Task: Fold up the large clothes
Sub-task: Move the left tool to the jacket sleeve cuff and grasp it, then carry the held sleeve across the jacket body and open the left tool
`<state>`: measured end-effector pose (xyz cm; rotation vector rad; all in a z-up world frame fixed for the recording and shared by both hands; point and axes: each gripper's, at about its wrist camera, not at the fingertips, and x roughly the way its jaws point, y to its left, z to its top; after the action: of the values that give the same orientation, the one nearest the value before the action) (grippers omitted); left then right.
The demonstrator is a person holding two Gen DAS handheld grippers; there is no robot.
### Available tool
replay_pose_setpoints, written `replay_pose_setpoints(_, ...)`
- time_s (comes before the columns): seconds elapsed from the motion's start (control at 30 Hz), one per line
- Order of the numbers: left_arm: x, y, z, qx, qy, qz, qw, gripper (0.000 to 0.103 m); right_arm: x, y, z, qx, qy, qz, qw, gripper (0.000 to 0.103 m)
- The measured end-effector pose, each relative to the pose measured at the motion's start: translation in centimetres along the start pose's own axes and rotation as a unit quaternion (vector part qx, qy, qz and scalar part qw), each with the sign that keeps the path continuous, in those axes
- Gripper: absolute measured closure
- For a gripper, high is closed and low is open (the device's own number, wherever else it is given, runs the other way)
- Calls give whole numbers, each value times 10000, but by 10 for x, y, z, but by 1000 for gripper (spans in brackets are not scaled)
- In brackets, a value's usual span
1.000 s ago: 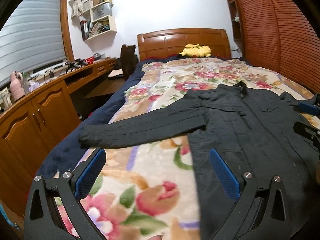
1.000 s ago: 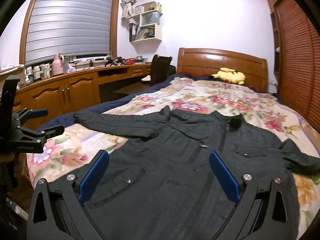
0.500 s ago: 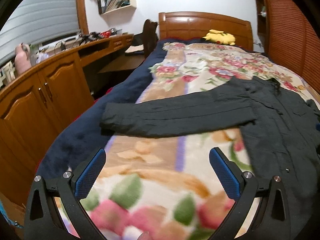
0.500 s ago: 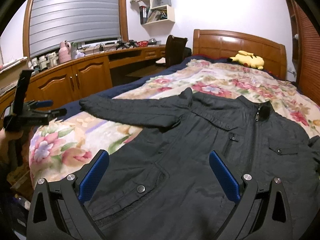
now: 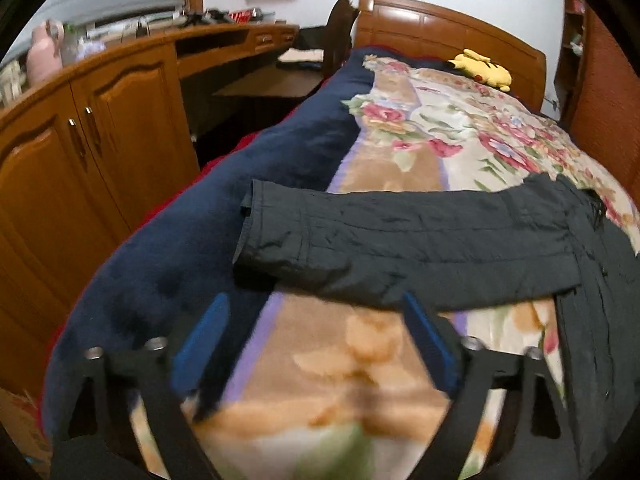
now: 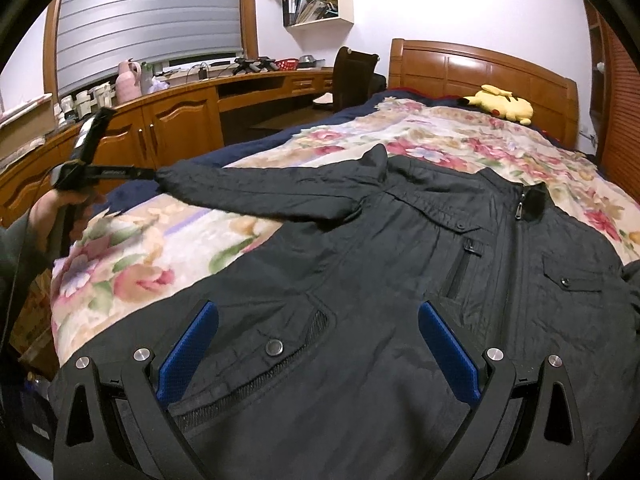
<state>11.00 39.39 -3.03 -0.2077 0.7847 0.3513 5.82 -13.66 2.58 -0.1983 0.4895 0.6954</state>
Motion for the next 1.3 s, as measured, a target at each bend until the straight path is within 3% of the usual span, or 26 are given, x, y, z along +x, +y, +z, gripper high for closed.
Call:
replay_pose_setpoints(0.07, 11, 7, 6, -186, 58, 5, 9998, 29, 3, 13, 3, 2, 12, 0, 10000, 3)
replay_pose_setpoints(0.33, 49, 35, 20, -899, 209, 156, 9956, 30, 14, 18, 4, -9, 110, 11, 9999, 3)
replay_pose_setpoints(0.5, 63, 37, 22, -1100, 360, 77, 9933, 45, 19, 16, 2, 67, 199, 57, 9998, 3)
replay_pose_setpoints(0.53, 63, 36, 23, -1077, 375, 40, 9935, 48, 19, 16, 2, 75, 198, 58, 9998, 3)
replay_pose_setpoints(0.57, 64, 35, 23, -1060, 406, -21, 9935, 58, 19, 16, 2, 80, 198, 53, 9998, 3)
replay_pose_setpoints(0.6, 65, 34, 24, -1054, 448, -95, 9934, 73, 18, 17, 2, 74, 199, 48, 9998, 3)
replay_pose_setpoints(0.67, 62, 29, 25, -1000, 455, -116, 9939, 89, 18, 19, 2, 41, 191, 20, 9998, 3)
replay_pose_setpoints(0.8, 32, 3, 29, -596, 221, -99, 9979, 93, 15, 19, 0, -73, 242, -170, 9995, 3)
replay_pose_setpoints(1.03, -32, -71, 36, 33, -253, -455, 9986, 94, -7, 6, -2, -1, 137, -245, 9996, 3)
replay_pose_setpoints(1.13, -59, -109, 28, 137, -536, -822, 9951, 94, -20, -1, -5, 19, 82, -315, 9995, 3)
replay_pose_setpoints(1.3, -82, -174, 3, 463, -655, -1407, 9868, 94, -38, -15, -12, 90, 21, -469, 9989, 3)
